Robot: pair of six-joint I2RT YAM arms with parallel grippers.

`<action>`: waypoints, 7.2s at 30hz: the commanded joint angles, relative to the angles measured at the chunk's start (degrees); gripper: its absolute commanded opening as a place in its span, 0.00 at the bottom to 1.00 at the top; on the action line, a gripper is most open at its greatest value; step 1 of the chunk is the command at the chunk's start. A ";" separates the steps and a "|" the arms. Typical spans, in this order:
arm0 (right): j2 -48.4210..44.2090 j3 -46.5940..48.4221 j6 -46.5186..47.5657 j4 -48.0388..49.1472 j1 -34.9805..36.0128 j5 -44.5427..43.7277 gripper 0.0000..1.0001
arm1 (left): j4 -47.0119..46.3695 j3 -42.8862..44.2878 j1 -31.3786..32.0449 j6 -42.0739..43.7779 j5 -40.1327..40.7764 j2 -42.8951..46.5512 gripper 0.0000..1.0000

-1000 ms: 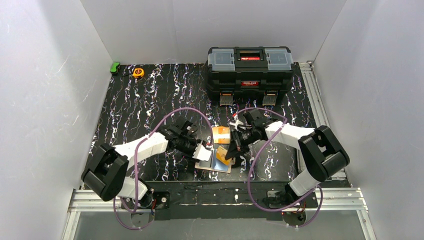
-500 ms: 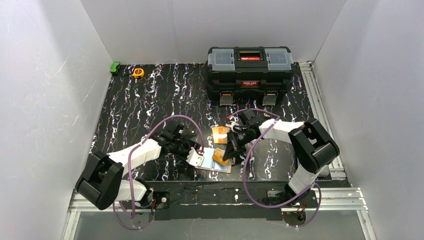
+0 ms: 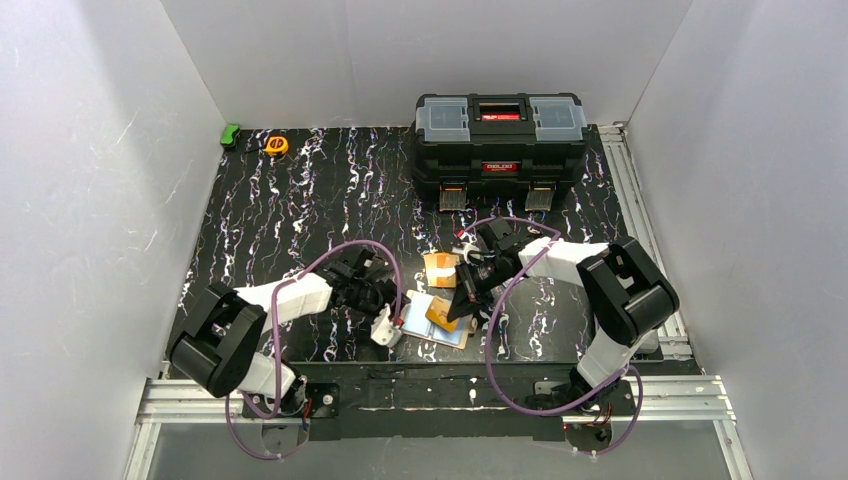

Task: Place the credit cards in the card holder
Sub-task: Insert the credit card into the card holder.

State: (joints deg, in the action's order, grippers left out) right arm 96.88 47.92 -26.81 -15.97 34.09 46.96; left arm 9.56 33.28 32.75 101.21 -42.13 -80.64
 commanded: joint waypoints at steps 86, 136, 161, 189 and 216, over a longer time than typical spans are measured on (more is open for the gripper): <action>-0.94 -4.51 1.08 2.96 0.79 -13.87 0.36 | 7.22 4.98 11.37 -7.12 0.29 -4.78 0.31; -6.38 -1.63 6.10 -5.33 4.45 -20.95 0.66 | 3.57 7.49 11.68 -10.78 -2.18 -2.39 0.15; -8.67 -7.40 3.31 0.26 3.26 -17.94 0.72 | 16.62 10.27 13.00 3.35 0.95 -11.20 0.16; -9.87 -6.18 3.55 -0.71 0.02 -21.10 0.32 | 16.80 7.93 13.02 4.68 0.42 -9.82 0.16; -12.19 -15.06 -5.65 7.86 0.32 -22.43 0.10 | 16.15 10.11 13.39 3.16 -0.39 -11.66 0.16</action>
State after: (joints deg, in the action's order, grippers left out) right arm 82.96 33.32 -35.27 -6.96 34.02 25.10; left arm 19.46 43.99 45.28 105.84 -42.57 -90.45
